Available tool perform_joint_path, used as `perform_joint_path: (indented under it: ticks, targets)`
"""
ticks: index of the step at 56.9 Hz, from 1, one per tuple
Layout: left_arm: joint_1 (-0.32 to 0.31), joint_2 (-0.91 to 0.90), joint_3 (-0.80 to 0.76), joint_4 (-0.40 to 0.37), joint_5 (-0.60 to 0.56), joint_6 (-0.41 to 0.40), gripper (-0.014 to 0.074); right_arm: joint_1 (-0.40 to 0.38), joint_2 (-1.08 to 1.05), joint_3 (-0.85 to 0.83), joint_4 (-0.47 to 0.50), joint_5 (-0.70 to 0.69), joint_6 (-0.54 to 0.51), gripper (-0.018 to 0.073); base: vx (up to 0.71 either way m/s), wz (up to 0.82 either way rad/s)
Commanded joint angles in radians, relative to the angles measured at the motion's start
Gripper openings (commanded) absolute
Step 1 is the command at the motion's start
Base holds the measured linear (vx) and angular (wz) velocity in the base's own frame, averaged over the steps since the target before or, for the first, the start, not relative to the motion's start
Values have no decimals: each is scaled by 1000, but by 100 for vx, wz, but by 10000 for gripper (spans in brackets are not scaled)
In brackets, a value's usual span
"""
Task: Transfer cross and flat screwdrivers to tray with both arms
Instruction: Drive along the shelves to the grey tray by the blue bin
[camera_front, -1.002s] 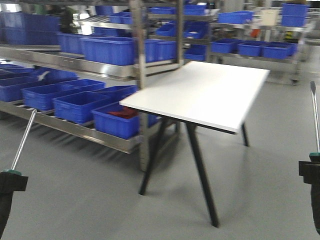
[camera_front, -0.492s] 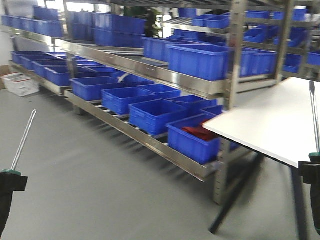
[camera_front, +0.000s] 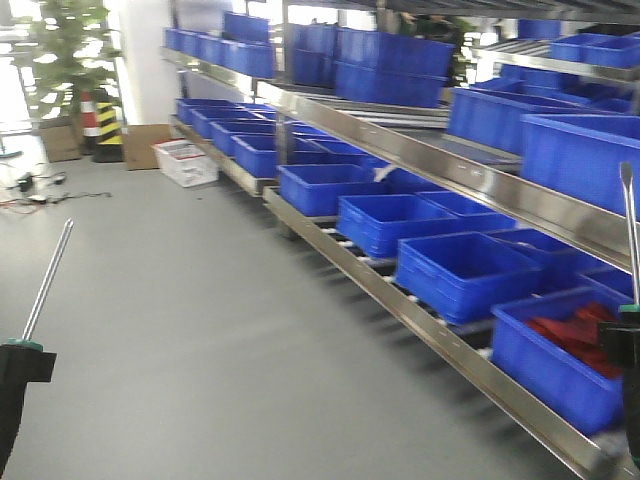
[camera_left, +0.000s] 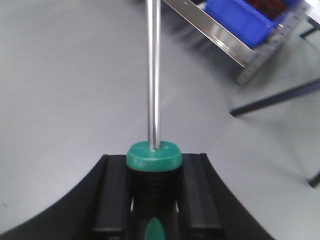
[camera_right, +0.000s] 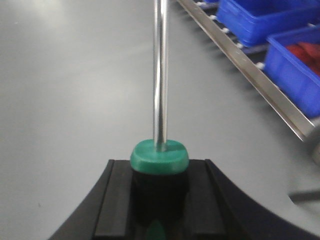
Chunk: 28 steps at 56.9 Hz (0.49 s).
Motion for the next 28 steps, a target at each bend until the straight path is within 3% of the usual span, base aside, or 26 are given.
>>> perform_joint_path:
  ticks: [1, 28]
  targets:
    - [-6, -21, -31, -34, -53, -1, -1, -6, -13, -27, -3, -85, -9, -8, 57, 53]
    - [-6, -21, -31, -34, -42, -1, -1, -6, -12, -27, -3, -85, -9, -8, 58, 51]
